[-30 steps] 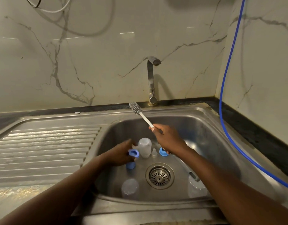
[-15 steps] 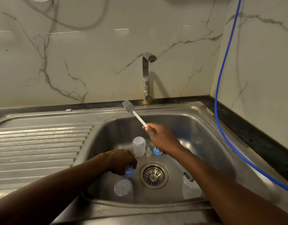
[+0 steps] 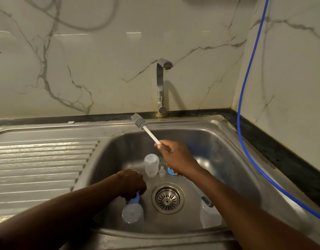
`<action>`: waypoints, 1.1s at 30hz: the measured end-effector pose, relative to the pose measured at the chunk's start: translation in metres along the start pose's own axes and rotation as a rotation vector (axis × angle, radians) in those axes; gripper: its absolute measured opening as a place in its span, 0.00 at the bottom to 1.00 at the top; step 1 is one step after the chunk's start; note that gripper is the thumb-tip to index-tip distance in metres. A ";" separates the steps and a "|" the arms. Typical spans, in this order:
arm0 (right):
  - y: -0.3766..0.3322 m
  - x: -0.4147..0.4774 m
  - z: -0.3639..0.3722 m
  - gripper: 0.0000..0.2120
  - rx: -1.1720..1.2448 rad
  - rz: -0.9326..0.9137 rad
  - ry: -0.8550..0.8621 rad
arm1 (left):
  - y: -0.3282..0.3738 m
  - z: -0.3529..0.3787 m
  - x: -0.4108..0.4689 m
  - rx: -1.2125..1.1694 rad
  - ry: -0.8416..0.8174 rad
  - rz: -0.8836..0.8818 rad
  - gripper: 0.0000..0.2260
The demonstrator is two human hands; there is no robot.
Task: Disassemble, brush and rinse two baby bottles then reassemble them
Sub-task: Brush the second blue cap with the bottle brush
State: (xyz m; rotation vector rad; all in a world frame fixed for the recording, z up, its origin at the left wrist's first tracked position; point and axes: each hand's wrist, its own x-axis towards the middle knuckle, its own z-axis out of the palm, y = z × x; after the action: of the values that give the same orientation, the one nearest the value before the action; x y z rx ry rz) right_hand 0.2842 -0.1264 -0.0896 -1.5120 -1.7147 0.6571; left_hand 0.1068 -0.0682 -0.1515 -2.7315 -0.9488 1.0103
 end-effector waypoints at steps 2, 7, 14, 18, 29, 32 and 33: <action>-0.001 0.000 -0.001 0.14 0.005 0.003 0.001 | -0.001 -0.003 -0.003 -0.085 0.005 -0.022 0.24; -0.001 0.000 -0.002 0.13 0.012 0.009 0.008 | -0.020 -0.025 -0.019 -0.253 0.242 -0.163 0.19; -0.002 -0.001 -0.001 0.12 0.030 0.025 0.006 | -0.023 -0.010 -0.013 -0.445 0.203 -0.377 0.25; -0.003 -0.002 -0.001 0.13 0.026 0.022 -0.003 | -0.018 -0.001 0.001 -0.524 0.151 -0.380 0.25; -0.002 -0.002 -0.011 0.10 -0.063 0.027 0.043 | -0.046 -0.032 -0.042 -1.811 1.084 -0.392 0.05; -0.005 -0.005 -0.013 0.09 -0.090 0.027 0.018 | -0.044 -0.033 -0.050 -2.235 1.283 -0.335 0.08; -0.006 -0.006 -0.012 0.09 -0.090 0.027 0.001 | -0.046 -0.032 -0.051 -2.333 1.330 -0.293 0.07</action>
State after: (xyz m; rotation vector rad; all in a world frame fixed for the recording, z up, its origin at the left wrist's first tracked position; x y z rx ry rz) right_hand 0.2899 -0.1343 -0.0789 -1.5997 -1.7469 0.5995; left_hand 0.0719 -0.0564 -0.0850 0.8330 0.9922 1.4645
